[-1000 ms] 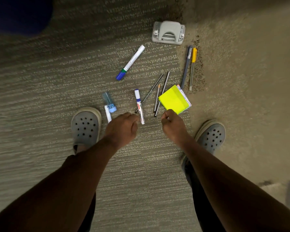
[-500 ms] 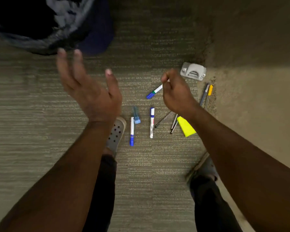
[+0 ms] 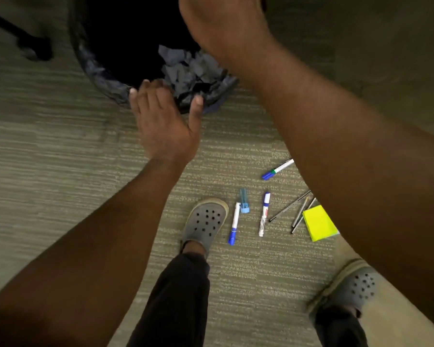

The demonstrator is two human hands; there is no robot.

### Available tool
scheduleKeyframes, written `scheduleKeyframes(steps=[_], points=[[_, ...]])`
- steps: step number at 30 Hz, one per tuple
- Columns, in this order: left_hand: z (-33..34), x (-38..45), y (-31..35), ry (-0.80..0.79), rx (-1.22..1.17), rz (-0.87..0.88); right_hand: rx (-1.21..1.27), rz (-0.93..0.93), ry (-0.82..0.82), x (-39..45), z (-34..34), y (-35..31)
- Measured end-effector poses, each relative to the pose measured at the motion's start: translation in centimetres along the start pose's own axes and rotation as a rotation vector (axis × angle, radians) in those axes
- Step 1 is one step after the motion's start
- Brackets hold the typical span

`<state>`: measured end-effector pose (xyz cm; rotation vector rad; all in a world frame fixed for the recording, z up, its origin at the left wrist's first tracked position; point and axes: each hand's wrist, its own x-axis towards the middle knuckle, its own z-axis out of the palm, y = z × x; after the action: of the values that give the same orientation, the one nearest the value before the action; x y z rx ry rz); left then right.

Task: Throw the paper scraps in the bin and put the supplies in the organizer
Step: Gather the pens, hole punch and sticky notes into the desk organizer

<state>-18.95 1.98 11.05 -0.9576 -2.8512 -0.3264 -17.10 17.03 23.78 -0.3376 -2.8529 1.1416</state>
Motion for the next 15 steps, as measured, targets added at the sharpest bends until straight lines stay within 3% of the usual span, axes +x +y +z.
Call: scheduleKeyframes(steps=[2,6,11,15], points=[[0.0,0.0,0.0,0.000,-0.010,-0.001,0.019,0.020,0.022,1.1,0.7,0.5],[0.0,-0.1,0.2,0.030,-0.044,0.026,0.146,0.191,0.311,0.2,2.8,3.8],[0.7,-0.3,-0.7,0.050,0.008,0.098,0.332,0.143,0.810,-1.9,2.9,4.7],[1.1,-0.7,-1.0,0.090,0.030,0.116,0.384,0.221,0.932,-5.9,2.1,5.1]])
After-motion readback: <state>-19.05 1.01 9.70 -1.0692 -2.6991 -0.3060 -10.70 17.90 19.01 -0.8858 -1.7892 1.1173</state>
